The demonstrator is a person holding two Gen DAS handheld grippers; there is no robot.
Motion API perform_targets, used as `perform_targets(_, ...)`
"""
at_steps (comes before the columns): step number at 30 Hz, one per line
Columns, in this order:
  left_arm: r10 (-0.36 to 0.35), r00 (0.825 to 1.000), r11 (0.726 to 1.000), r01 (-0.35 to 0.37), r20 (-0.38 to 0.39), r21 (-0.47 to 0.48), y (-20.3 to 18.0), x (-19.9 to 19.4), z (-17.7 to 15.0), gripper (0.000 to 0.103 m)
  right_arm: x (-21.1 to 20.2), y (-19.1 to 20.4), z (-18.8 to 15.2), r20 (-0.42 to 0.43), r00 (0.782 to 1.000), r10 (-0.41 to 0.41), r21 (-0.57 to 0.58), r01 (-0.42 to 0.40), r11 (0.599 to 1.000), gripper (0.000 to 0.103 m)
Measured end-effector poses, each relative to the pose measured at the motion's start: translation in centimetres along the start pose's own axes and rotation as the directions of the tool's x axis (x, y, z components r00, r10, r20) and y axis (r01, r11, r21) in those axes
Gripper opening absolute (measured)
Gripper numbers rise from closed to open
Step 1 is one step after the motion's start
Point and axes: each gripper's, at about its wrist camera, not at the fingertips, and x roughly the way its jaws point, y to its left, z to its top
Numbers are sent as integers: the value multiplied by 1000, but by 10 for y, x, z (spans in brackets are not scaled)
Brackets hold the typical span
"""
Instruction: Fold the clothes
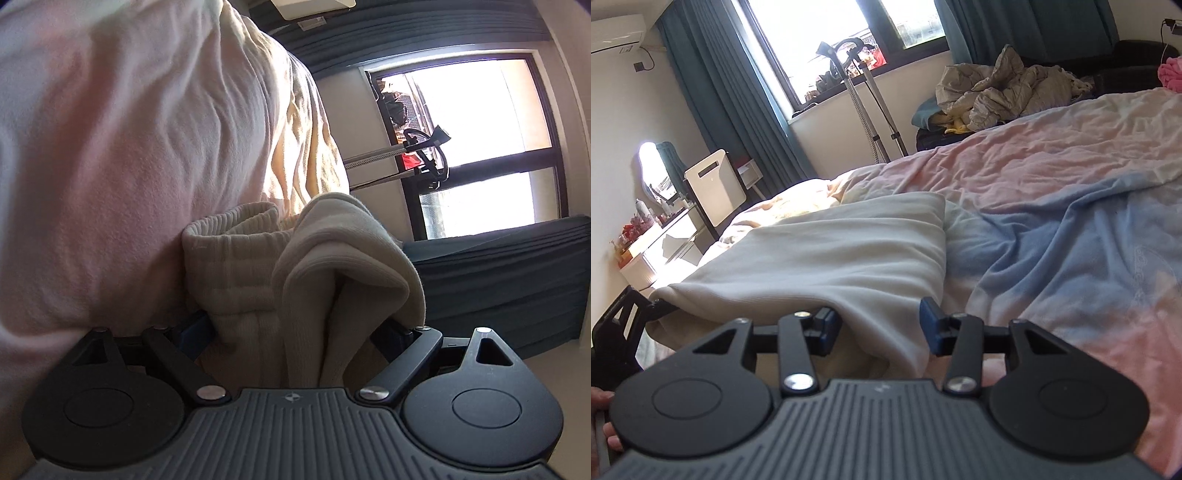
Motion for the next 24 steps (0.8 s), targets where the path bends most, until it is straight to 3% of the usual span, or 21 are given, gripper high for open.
perform_targets(2, -98, 995, 988, 93, -37, -124, 14, 5, 7, 91, -4, -6, 2, 2, 999, 44, 87, -44, 995, 47)
perform_targets(3, -111, 993, 984, 104, -44, -142, 16, 7, 8, 91, -7, -10, 4, 6, 997, 78, 148, -78, 986, 47)
perform_targets(6, 23, 998, 999, -24, -61, -31, 11, 15, -2, 86, -17, -19, 9, 57, 985, 160, 281, -170, 944, 53)
perform_targets(8, 108, 993, 993, -105, -47, 59, 4, 16, -10, 79, -21, -19, 14, 91, 984, 151, 289, -171, 942, 61)
perform_targets(12, 153, 988, 986, -151, -22, 77, 4, 19, -16, 79, -11, -26, 16, 57, 995, 82, 297, -95, 950, 62)
perform_targets(17, 199, 980, 977, -198, 1, 85, 1, 35, -9, 79, 31, -42, 23, -20, 1000, 5, 320, 1, 947, 62)
perform_targets(21, 190, 982, 979, -191, 21, 75, -4, 41, -4, 80, 69, -65, 29, -78, 996, 48, 401, -13, 916, 62)
perform_targets(24, 176, 984, 981, -177, 30, 73, -6, 44, -2, 79, 92, -83, 25, -75, 986, 148, 512, -89, 854, 63)
